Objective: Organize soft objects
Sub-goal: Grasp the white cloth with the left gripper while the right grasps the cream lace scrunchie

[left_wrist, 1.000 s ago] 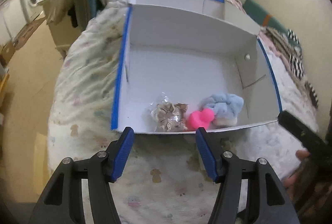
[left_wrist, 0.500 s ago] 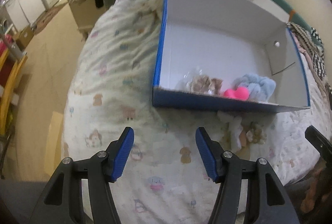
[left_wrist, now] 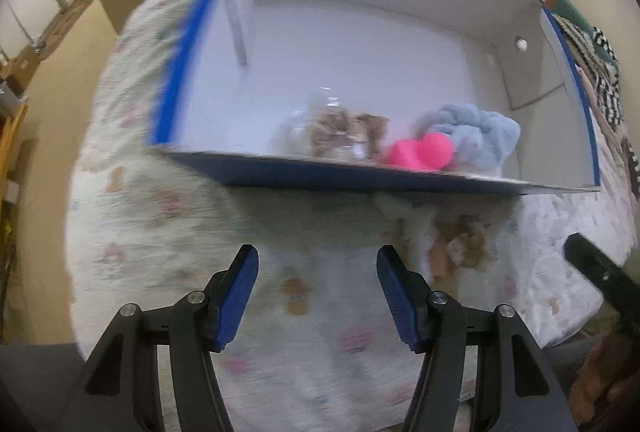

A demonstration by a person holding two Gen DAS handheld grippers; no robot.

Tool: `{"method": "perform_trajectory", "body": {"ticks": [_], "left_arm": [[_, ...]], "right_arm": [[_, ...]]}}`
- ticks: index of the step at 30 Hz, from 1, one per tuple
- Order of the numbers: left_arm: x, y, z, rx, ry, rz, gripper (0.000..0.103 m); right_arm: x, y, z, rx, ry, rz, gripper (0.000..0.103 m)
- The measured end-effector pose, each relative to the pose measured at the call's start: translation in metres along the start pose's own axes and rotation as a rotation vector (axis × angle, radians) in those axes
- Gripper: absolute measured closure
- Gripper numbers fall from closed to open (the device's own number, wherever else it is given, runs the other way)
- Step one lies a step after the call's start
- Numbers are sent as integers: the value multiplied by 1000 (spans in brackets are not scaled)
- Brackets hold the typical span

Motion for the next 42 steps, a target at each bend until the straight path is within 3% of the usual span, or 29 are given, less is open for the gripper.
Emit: {"method": "perform_trajectory", "body": {"ticks": [8,14,17,19,20,25,29,37,40,42], "left_arm": [[55,-17,-38,8,115,91,45],[84,-20,-36,-7,96,145,48],[88,-24,-33,-31,92,139,60],[87,-26,-33,-35,104,139,79],[87,-25,-33,-38,117,147,81],[75,-22,-31,-26,103,144,81],[46,-17,-30,24,39,90,81],[-3,5,-8,64,21,47,81],[-19,8,0,72,12,29,81],[-29,10,7,78,8,18,81]], "right_arm": [[11,0,-25,44,55,21,0],[17,3,-39,50,72,43,0],[19,3,-43,65,69,52,0],[20,3,-42,65,65,56,0],[20,2,-41,61,64,57,0],[23,2,-35,44,55,63,0],[29,5,-29,36,49,91,0],[49,9,-2,-11,35,141,0],[63,14,8,-32,38,184,14],[70,17,13,-39,48,206,17]]}}
Point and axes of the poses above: each gripper's, at about its wrist camera, not at the fingertips, and x roughly the way its jaws point, z to its left, y to its underside, the point moved 7 cm from there along x, roughly the way its jaws point, and after that the axes turned 13 degrees about y, right-handed, at the moved point
